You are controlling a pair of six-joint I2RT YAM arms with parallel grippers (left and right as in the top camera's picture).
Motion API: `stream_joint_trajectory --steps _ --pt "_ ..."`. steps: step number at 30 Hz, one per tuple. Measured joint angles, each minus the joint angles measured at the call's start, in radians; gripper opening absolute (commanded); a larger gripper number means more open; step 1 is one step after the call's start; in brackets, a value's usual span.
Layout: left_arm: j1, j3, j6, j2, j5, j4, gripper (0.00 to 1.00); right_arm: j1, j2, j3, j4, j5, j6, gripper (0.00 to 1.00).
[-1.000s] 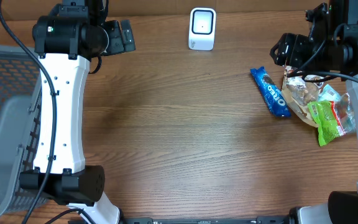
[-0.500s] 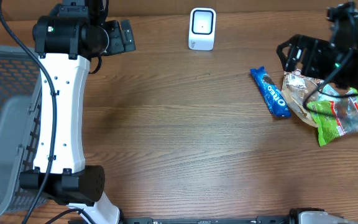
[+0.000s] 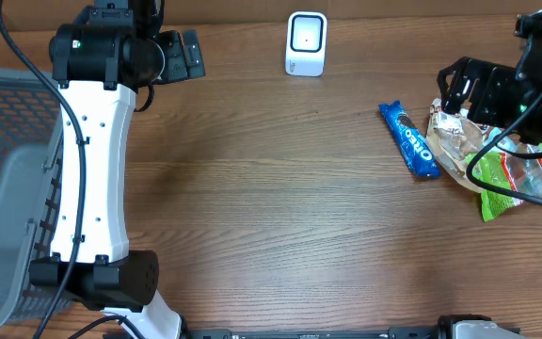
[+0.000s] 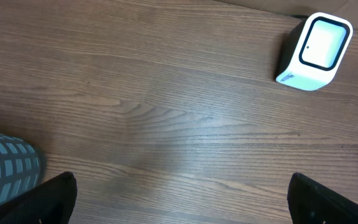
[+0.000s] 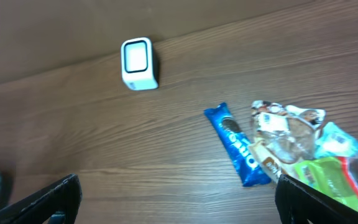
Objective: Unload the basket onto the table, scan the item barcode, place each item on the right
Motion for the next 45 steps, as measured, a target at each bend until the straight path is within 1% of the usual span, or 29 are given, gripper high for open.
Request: stream_joint_trajectory --steps 4,9,12,13,15,18,20,24,29,31,35,38,41,45 --pt "0.0 0.0 0.0 0.0 0.0 0.0 1.0 0.0 -0.022 0.0 0.014 0.051 -0.001 1.0" --pt "0.0 0.0 0.0 0.0 0.0 0.0 1.0 0.0 -0.097 0.0 0.023 0.121 -0.017 1.0" --pt "0.0 0.0 0.0 0.0 0.0 0.0 1.0 0.0 -0.154 -0.022 0.126 0.151 -0.048 1.0" --pt "0.0 0.0 0.0 0.0 0.0 0.0 1.0 0.0 -0.183 -0.058 0.2 0.156 -0.057 1.0" --pt "0.0 0.0 0.0 0.0 0.0 0.0 1.0 0.0 -0.25 -0.164 0.367 0.164 -0.072 1.0" --pt "0.0 0.0 0.0 0.0 0.0 0.0 1.0 0.0 -0.369 -0.388 0.618 0.17 -0.086 1.0" --pt "0.0 0.0 0.0 0.0 0.0 0.0 1.0 0.0 -0.464 -0.594 0.821 0.168 -0.091 1.0" --pt "0.0 0.0 0.0 0.0 0.0 0.0 1.0 0.0 -0.643 -0.98 1.125 0.164 -0.098 1.0" --pt "0.0 0.0 0.0 0.0 0.0 0.0 1.0 0.0 -0.867 -1.358 1.374 0.163 -0.101 1.0" --pt "0.0 0.0 0.0 0.0 0.0 0.0 1.0 0.0 -0.985 -1.51 1.456 0.161 -0.101 1.0" --pt "0.0 0.0 0.0 0.0 0.0 0.0 1.0 0.0 -1.159 -1.713 1.502 0.161 -0.101 1.0" --pt "0.0 0.0 0.0 0.0 0.0 0.0 1.0 0.0 -1.251 -1.817 1.502 0.161 -0.101 1.0" --pt "0.0 0.0 0.0 0.0 0.0 0.0 1.0 0.0 -1.318 -1.877 1.501 0.16 -0.101 1.0" --pt "0.0 0.0 0.0 0.0 0.0 0.0 1.0 0.0 -1.371 -1.893 1.423 0.16 -0.101 1.0"
